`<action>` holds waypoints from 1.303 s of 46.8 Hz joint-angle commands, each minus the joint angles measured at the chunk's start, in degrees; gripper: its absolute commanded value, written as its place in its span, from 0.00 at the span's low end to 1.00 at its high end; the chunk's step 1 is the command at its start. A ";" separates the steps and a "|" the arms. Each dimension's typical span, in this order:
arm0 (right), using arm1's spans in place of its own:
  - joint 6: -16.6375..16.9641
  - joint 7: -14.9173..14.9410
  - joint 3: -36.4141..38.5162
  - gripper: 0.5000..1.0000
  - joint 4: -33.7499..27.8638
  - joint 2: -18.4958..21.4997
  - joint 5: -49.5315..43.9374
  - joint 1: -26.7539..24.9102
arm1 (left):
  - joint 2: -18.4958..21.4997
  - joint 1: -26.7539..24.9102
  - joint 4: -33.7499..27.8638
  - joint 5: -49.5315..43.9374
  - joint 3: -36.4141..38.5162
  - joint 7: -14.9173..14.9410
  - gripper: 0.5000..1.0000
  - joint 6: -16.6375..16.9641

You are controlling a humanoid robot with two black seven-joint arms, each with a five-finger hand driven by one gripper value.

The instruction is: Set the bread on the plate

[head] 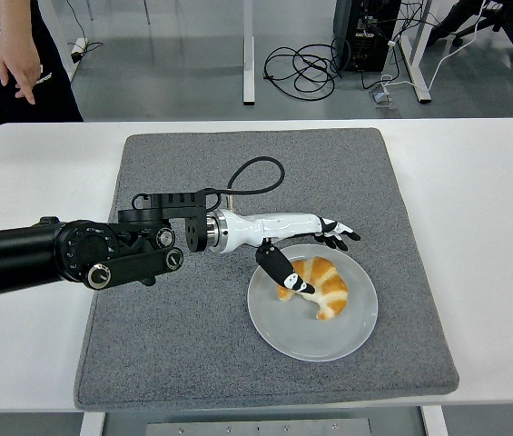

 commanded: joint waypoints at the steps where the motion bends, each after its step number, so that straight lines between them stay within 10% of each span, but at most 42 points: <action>1: 0.00 -0.01 -0.09 1.00 0.00 0.00 0.00 -0.01 | 1.30 -0.23 -1.11 0.00 -1.57 0.12 0.74 -0.78; 42: 0.00 -0.01 -0.09 1.00 0.00 0.00 0.00 -0.01 | 5.61 2.32 13.56 -34.45 -14.40 0.12 0.93 -3.59; 61: 0.00 -0.01 -0.09 1.00 -0.08 0.00 0.00 -0.01 | 5.52 7.50 23.75 -39.63 -24.95 0.12 0.93 -10.71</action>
